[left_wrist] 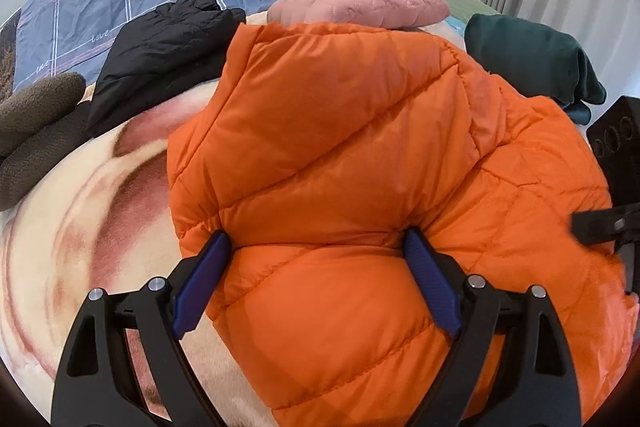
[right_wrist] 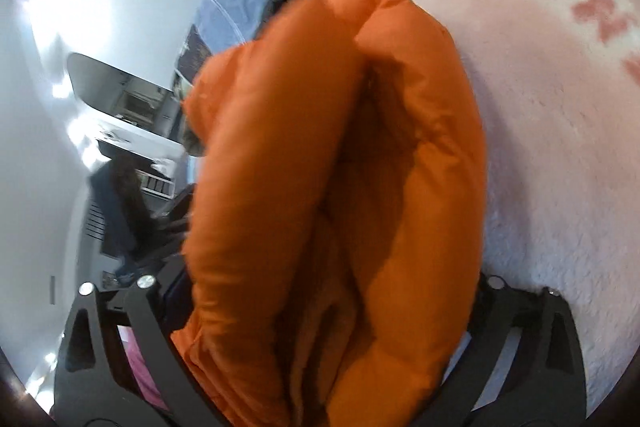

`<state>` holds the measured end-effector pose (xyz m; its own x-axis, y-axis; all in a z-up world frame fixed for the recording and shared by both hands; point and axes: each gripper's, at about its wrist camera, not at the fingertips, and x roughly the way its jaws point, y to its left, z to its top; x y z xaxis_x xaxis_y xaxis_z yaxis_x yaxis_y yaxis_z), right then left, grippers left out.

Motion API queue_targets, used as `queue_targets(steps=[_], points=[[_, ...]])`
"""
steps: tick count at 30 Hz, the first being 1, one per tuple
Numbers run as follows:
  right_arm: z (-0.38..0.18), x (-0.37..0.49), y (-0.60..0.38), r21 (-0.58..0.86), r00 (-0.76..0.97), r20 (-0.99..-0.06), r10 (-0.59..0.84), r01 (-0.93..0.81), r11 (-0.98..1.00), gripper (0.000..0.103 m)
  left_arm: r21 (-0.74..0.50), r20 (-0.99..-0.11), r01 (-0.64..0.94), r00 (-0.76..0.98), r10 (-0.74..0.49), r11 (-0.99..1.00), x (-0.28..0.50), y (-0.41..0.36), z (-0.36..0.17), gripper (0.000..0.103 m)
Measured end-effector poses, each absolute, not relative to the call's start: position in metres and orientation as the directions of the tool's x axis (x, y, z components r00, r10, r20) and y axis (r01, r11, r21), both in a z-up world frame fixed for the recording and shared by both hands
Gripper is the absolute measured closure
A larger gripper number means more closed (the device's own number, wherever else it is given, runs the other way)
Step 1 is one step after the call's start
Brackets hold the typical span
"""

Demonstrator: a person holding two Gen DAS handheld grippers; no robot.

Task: Fold large clothes
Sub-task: 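Lift the folded orange jacket with the right gripper and carry it beside the pink garment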

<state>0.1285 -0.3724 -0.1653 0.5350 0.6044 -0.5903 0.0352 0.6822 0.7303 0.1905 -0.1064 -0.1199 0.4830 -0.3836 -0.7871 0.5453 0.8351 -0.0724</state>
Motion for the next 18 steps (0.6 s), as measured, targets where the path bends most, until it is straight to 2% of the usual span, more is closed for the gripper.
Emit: queue_targets(steps=[2,5,9,12,14,16,18], points=[[-0.161,0.124,-0.369,0.702,0.548,-0.606,0.577,0.029,0.711,0.028,-0.1,-0.78,0.52,0.488,-0.392,0.848,0.191,-0.097,-0.112,0.014],[-0.163,0.115,-0.373,0.712,0.576,-0.585,0.571,0.028,0.702,0.039,-0.209,-0.747,0.483,0.482,-0.457,0.85,0.186,-0.068,-0.095,0.014],[-0.17,0.107,-0.373,0.733,0.598,-0.558,0.575,0.029,0.68,0.042,-0.328,-0.726,0.48,0.423,-0.542,0.813,0.169,-0.038,-0.096,0.013],[-0.169,0.105,-0.37,0.716,0.606,-0.565,0.561,0.022,0.698,0.041,-0.44,-0.727,0.485,0.301,-0.617,0.756,0.154,-0.034,-0.124,0.005],[-0.168,0.097,-0.362,0.708,0.609,-0.571,0.551,0.026,0.705,0.042,-0.505,-0.708,0.457,0.265,-0.654,0.732,0.152,-0.036,-0.141,0.004],[-0.159,0.098,-0.359,0.695,0.624,-0.574,0.53,0.03,0.718,0.047,-0.594,-0.664,0.425,0.22,-0.714,0.683,0.155,-0.041,-0.152,0.011],[-0.149,0.092,-0.35,0.66,0.647,-0.58,0.495,0.017,0.751,0.055,-0.598,-0.651,0.434,0.227,-0.724,0.674,0.154,-0.05,-0.147,0.024]])
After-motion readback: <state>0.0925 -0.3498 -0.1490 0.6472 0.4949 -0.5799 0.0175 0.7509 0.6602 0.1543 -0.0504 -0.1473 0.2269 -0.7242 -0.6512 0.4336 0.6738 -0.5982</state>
